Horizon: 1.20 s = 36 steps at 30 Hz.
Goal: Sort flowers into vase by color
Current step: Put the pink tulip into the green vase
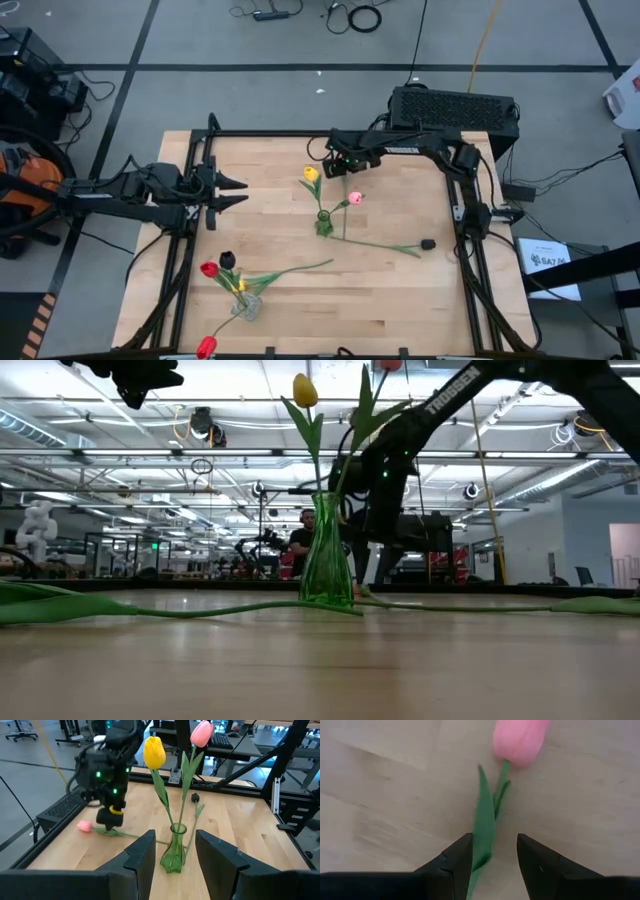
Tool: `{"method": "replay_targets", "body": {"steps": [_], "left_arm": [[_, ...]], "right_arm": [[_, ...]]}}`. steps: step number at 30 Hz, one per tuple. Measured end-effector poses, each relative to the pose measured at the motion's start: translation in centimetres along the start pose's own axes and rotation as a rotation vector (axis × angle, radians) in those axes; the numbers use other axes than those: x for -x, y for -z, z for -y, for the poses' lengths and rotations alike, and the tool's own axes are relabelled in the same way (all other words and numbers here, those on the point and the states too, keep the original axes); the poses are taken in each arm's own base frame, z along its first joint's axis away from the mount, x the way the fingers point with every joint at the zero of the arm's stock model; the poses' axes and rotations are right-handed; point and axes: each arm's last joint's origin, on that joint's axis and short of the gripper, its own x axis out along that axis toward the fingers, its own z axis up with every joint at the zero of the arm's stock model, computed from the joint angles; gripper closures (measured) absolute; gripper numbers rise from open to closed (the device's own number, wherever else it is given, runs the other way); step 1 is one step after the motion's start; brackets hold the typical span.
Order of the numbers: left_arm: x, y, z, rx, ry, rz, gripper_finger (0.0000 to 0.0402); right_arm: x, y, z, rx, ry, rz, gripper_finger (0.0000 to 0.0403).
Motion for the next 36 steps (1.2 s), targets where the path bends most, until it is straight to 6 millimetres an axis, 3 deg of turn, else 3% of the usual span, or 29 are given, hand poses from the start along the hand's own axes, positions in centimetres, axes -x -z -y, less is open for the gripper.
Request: {"method": "replay_targets", "body": {"steps": [6, 10, 14, 18, 21, 24, 27, 31, 36], "left_arm": [[0.0, 0.0, 0.0, 0.0, 0.0, 0.0, 0.0256], [0.0, 0.0, 0.0, -0.001, 0.0, -0.001, 0.0256], [0.0, 0.0, 0.0, 0.0, 0.001, -0.002, 0.0256], [0.0, 0.0, 0.0, 0.0, 0.001, -0.002, 0.0256], [0.0, 0.0, 0.0, 0.0, 0.001, -0.002, 0.0256], [0.0, 0.0, 0.0, 0.001, 0.001, -0.002, 0.0256], [0.0, 0.0, 0.0, 0.001, 0.002, -0.002, 0.0256], [0.0, 0.0, 0.0, 0.001, 0.003, -0.002, 0.0256], [0.0, 0.0, 0.0, 0.001, 0.002, -0.002, 0.0256]], "right_arm": [[-2.7, 1.3, -0.5, 0.034, 0.042, -0.063, 0.0276], [-3.8, 2.3, -1.0, 0.095, 0.077, -0.082, 0.032], [-3.4, 2.4, -1.2, 0.157, 0.073, -0.072, 0.0386], [-1.1, 1.6, -0.6, 0.17, 0.066, -0.033, 0.039], [1.9, 0.5, 0.5, 0.167, 0.064, 0.021, 0.0394], [7.1, -0.9, 1.6, 0.162, 0.062, 0.151, 0.0399], [11.5, -0.9, 3.1, 0.161, 0.098, 0.235, 0.0399], [19.1, 0.4, 5.5, 0.143, 0.054, 0.372, 0.0399], [26.5, 4.9, 7.8, 0.084, -0.041, 0.494, 0.0399]]}}
